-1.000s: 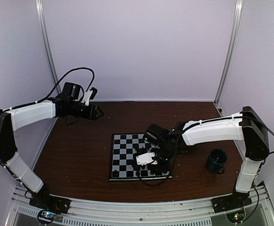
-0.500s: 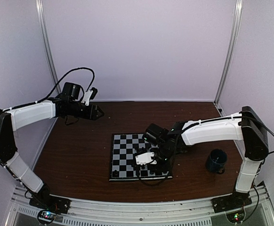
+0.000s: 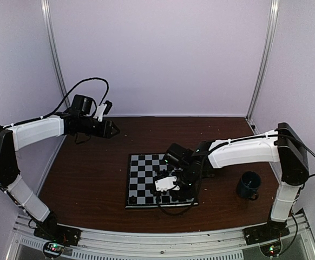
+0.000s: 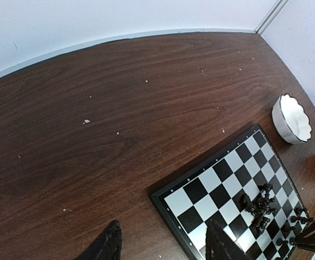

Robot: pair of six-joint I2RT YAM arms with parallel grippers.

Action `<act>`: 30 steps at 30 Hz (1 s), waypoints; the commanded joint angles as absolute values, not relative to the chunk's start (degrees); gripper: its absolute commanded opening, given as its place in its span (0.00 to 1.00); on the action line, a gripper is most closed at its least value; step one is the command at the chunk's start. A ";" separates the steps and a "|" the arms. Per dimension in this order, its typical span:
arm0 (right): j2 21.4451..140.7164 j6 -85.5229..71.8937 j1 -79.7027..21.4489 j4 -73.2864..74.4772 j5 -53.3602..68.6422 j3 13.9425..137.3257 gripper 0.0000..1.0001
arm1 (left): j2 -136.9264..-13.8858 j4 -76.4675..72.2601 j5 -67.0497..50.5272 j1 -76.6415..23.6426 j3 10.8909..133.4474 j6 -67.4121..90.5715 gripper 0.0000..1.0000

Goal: Set up the chess pieces on the board
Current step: Place the bishop on c8, then pick up the bishop from the chessboard.

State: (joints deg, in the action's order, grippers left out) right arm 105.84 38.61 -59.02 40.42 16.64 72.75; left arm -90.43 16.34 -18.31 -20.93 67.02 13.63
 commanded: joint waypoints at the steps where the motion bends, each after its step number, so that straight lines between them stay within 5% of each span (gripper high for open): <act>1: 105.56 37.94 -59.59 40.62 15.86 73.26 0.20 | -90.18 13.87 -19.43 -20.39 68.03 13.81 0.53; 13: 93.16 36.00 -57.72 50.41 16.82 77.22 0.31 | -91.15 19.80 -20.11 -24.33 69.86 11.49 0.50; 30: 78.18 25.35 -27.81 41.27 34.99 61.96 0.40 | -104.76 45.88 -8.85 -48.20 88.23 12.34 0.50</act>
State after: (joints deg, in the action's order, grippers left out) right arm 80.14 28.51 -31.77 45.67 28.45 64.14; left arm -100.79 40.29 -11.05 -45.34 83.64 11.03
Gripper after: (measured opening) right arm 0.388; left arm 0.505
